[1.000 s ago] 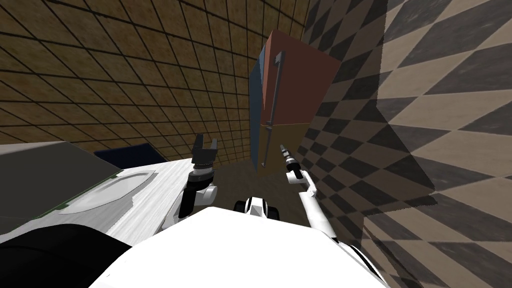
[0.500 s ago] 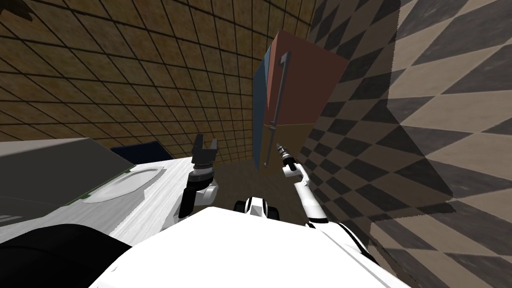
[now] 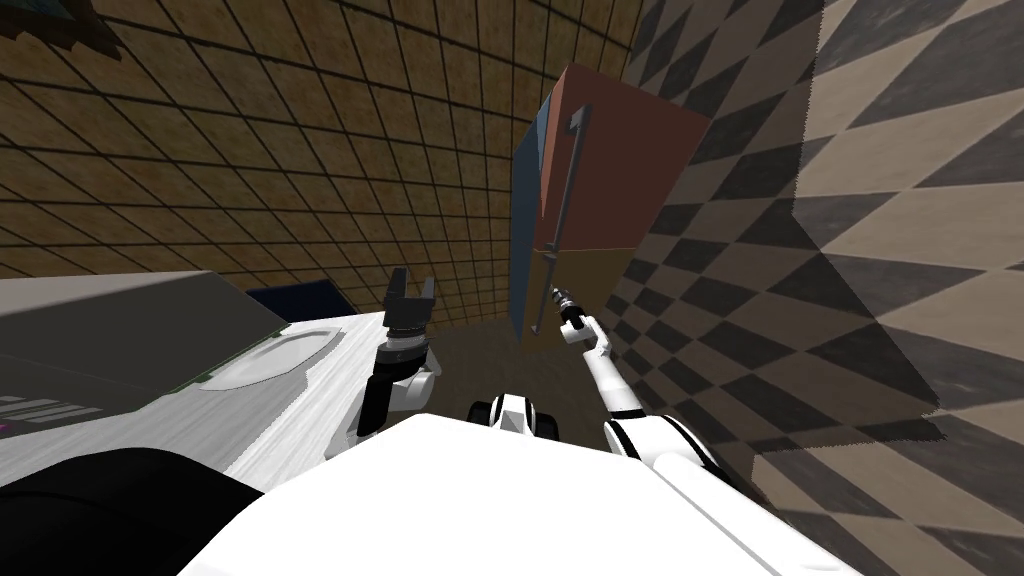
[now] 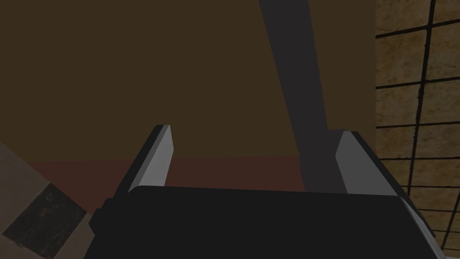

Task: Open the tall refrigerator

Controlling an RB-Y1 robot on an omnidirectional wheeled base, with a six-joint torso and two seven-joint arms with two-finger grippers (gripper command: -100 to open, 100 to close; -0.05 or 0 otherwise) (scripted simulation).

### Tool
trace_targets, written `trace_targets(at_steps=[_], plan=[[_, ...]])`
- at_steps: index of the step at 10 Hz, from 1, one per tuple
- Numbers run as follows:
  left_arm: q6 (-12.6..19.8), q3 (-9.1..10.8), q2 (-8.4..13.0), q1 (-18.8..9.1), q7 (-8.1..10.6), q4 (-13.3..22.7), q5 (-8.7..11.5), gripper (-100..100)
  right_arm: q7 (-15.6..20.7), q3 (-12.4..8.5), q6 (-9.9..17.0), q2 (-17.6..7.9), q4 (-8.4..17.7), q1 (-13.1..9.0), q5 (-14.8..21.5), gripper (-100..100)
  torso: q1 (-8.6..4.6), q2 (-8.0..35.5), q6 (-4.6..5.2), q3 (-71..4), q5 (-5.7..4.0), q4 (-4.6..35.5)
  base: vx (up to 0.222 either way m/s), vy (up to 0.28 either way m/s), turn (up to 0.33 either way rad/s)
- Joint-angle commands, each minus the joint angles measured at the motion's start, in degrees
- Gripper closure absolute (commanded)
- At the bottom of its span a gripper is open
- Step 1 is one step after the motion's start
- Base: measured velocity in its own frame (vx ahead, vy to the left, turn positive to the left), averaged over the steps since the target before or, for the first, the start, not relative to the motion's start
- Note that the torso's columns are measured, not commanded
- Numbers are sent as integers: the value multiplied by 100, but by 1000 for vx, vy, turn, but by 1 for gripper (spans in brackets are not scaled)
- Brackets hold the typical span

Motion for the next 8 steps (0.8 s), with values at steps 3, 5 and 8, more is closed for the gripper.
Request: trace_targets(at_steps=[3, 5, 8], plan=[[0, 0, 0, -1, 0, 0, 0, 0, 357, 218, 359, -88, 782, -722, 305, -100, 8, 6, -4, 3, 2, 2, -19, 17, 74], [0, 0, 0, -1, 0, 0, 0, 0, 521, 332, 528, -134, 1111, -1044, 459, -100, 7, 7, -3, 4, 2, 2, -26, 23, 68], [0, 0, 0, 0, 0, 0, 0, 0, 822, 570, 847, -232, 1637, -1553, 770, -100, 3, 3, 0, 2, 1, 1, -26, 23, 79]])
